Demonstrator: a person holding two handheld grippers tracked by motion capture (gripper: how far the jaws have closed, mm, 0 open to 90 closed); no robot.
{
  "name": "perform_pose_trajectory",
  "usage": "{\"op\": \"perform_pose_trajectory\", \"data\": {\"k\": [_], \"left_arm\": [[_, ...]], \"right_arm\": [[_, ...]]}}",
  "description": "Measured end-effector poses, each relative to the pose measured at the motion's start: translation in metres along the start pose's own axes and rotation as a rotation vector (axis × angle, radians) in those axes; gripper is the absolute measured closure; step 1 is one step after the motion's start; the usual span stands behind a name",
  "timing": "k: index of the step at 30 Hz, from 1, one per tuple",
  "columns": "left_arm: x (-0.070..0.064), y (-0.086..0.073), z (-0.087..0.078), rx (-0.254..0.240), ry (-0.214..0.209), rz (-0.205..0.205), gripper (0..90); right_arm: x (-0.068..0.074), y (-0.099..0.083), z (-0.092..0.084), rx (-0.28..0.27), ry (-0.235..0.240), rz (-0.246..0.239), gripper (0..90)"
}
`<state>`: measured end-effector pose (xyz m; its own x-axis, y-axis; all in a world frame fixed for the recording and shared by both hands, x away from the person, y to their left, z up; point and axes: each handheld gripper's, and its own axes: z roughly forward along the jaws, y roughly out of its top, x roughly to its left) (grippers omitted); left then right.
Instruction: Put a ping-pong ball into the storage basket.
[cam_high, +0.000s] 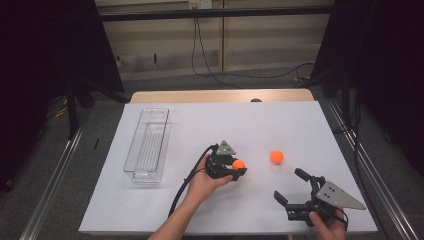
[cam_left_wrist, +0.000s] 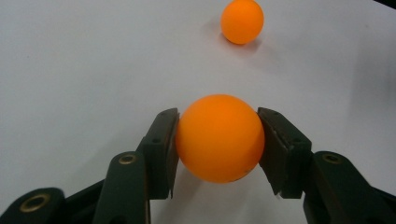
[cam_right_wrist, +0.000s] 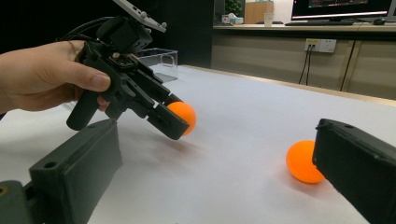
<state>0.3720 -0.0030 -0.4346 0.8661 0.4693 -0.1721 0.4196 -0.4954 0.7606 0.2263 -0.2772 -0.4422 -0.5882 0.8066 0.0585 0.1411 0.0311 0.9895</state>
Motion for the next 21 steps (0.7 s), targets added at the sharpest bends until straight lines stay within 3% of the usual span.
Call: {"op": "perform_pose_trajectory", "data": {"k": [4,7,13,21], "left_arm": [[0.001,0.0,-0.004,0.001,0.001,0.003,50.8],[0.003,0.0,-0.005,-0.009,-0.009,-0.02,50.8],[0.003,0.0,-0.008,0.004,0.011,-0.002,50.8],[0.007,-0.004,-0.013,0.02,0.007,-0.01,50.8]], "right_arm": [[0.0,0.0,0.0,0.0,-0.001,0.0,0.7],[0.0,0.0,0.0,0.001,0.0,-0.001,0.7],[0.0,0.0,0.0,0.001,0.002,0.0,0.7],[0.001,0.0,0.001,0.006,0.005,-0.003,0.7]]}}
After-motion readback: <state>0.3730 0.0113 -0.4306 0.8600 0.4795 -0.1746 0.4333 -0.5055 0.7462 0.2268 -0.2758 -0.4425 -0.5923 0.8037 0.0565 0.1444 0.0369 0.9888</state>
